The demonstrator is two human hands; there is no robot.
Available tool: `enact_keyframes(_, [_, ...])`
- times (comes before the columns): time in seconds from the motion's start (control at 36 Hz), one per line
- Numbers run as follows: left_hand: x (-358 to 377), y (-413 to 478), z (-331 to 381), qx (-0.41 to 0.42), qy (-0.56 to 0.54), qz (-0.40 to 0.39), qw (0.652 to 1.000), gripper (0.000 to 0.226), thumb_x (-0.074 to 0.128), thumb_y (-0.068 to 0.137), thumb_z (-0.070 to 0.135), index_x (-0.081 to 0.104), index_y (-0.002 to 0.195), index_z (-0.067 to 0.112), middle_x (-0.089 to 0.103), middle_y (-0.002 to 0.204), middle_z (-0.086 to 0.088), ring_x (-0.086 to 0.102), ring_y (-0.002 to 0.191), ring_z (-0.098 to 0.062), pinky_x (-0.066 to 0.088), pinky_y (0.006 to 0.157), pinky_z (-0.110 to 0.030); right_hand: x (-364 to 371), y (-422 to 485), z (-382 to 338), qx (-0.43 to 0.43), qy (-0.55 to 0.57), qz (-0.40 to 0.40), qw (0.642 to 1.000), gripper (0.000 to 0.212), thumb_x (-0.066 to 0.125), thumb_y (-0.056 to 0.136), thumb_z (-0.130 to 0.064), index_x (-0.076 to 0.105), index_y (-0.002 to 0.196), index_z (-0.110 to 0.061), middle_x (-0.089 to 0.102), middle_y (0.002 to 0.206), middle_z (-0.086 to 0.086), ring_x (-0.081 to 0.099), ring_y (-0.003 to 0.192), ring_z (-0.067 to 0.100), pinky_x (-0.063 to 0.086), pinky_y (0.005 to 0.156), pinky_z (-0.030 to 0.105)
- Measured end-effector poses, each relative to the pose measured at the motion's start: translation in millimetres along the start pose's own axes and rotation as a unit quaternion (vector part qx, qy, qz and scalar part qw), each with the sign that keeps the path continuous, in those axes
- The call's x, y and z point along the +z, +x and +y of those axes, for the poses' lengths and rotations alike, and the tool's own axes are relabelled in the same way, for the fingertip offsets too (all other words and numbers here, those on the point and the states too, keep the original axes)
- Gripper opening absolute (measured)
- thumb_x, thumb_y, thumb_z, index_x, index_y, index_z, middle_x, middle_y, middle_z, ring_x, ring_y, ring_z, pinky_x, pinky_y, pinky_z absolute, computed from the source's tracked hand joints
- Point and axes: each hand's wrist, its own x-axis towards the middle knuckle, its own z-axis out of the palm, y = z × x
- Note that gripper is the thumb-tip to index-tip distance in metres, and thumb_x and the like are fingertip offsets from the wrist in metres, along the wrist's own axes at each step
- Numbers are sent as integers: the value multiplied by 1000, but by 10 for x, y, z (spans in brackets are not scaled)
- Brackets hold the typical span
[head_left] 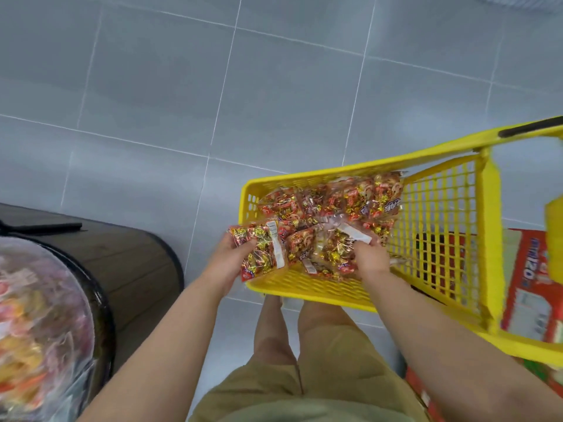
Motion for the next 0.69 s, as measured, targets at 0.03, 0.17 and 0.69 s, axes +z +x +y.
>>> enact_keyframes(0.03, [30, -17, 31, 6, 11, -7, 1000, 24, 55, 94, 2, 53, 109, 20, 66, 111, -12, 66, 95, -27, 55, 78, -37, -76, -91, -32, 14, 31, -4, 999, 48, 45, 87, -12, 45, 134, -18, 45, 62, 1, 40, 55, 17, 36, 57, 34])
enact_keyframes(0.17, [246, -82, 137, 0, -7, -39, 999, 30, 59, 90, 3, 59, 115, 19, 73, 97, -7, 71, 85, -24, 57, 78, -39, -299, -523, -129, 53, 202, -154, 966, 17, 43, 80, 4, 47, 86, -11, 47, 72, 8, 50, 60, 23, 46, 47, 30])
enact_keyframes(0.69, [433, 82, -139, 7, -28, -62, 998, 55, 79, 69, 12, 57, 120, 14, 75, 98, -4, 72, 89, -22, 58, 78, -38, -213, -255, -361, -155, 5, -166, 974, 15, 53, 89, -48, 61, 88, -35, 65, 102, -7, 60, 98, 12, 48, 86, 32])
